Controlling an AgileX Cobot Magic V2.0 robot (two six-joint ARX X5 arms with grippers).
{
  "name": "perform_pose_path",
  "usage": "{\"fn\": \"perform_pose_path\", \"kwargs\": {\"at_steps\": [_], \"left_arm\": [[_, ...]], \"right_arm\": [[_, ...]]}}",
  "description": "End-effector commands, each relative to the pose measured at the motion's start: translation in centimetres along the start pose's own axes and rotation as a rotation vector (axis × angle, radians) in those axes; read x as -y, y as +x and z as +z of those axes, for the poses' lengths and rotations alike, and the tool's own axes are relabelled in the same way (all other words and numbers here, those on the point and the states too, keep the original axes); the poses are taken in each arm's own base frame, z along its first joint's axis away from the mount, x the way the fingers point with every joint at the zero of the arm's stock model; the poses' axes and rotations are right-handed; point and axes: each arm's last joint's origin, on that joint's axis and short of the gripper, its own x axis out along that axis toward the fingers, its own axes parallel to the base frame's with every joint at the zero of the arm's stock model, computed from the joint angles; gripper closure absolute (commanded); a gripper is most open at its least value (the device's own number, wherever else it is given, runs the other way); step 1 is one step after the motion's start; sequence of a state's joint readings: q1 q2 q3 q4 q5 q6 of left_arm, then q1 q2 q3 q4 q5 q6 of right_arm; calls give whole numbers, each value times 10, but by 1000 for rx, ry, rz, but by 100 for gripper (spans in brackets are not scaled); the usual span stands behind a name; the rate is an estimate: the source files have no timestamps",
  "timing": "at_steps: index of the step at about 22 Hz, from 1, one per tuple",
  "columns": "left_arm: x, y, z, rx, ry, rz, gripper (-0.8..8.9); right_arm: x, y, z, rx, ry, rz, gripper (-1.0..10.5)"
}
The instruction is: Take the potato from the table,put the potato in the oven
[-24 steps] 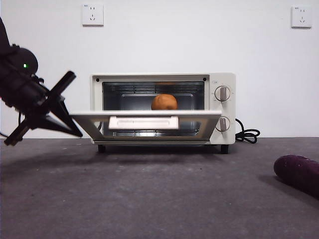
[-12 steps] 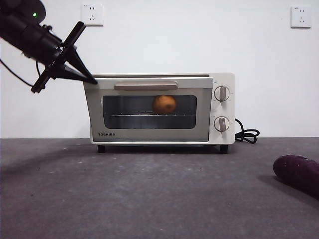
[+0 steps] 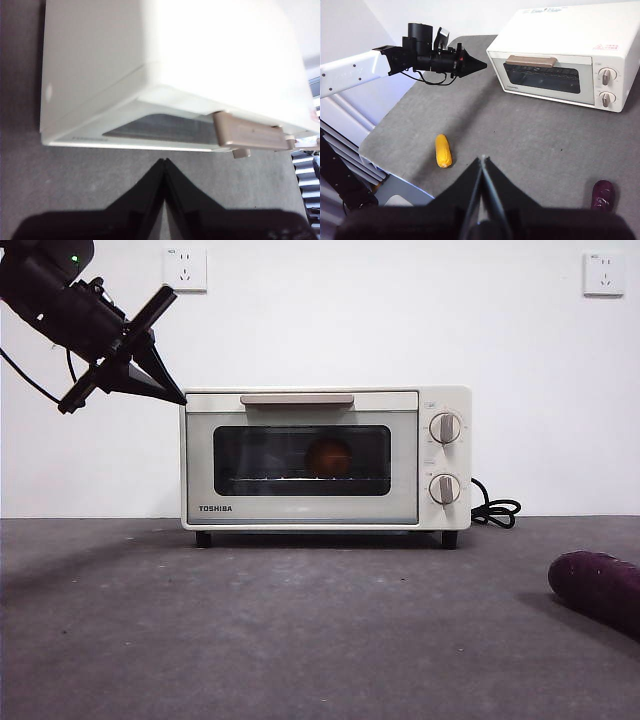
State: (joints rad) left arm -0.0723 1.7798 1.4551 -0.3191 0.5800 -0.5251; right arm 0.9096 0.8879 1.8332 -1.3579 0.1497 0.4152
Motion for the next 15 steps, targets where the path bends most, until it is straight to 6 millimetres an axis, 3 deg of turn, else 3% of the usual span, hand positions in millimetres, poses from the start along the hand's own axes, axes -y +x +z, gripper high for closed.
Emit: {"fn": "perform_pose_path", "kwargs": {"at_steps": [1,8,15], "left_arm": [[1,0,0,-9,9,-13,819],[3,-3,-10,-96,116,-14,819],[22,-24,-21,-157,267,-16,819]], "right_arm": [[1,2,-2,-18,-3,-24,946],[4,1,-1,28,-6,-129,945],[7,2,1,83,-5,-261,945]]}}
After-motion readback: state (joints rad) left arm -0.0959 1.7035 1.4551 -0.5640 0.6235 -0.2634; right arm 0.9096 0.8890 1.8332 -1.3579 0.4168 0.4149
